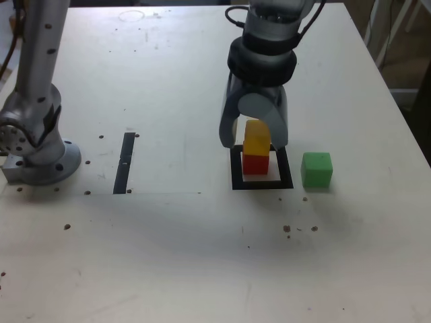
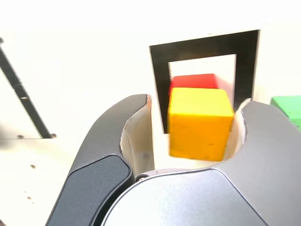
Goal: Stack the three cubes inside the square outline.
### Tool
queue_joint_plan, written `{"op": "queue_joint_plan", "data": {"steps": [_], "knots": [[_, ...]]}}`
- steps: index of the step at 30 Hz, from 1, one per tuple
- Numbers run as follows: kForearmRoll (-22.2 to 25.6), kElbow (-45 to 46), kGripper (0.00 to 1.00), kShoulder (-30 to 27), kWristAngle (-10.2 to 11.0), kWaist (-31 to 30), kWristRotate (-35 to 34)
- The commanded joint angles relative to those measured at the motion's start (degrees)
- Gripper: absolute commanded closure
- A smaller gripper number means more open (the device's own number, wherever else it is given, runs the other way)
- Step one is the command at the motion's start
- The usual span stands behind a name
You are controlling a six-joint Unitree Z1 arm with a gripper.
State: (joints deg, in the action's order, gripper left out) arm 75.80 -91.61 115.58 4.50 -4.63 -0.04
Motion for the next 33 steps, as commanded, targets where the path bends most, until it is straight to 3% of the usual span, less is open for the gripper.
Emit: {"op": "queue_joint_plan", "data": {"steps": [1, 12, 16, 33], "knots": [[1.7, -0.8, 0.01, -1.3, 0.7, 0.0, -0.4], [12.9, -13.3, 0.0, -1.8, 5.2, -3.0, 3.8], [14.1, -18.4, 0.0, 0.5, 6.3, -5.0, 4.9], [15.1, -28.6, 0.0, 11.3, 6.7, -8.7, 3.6]]}}
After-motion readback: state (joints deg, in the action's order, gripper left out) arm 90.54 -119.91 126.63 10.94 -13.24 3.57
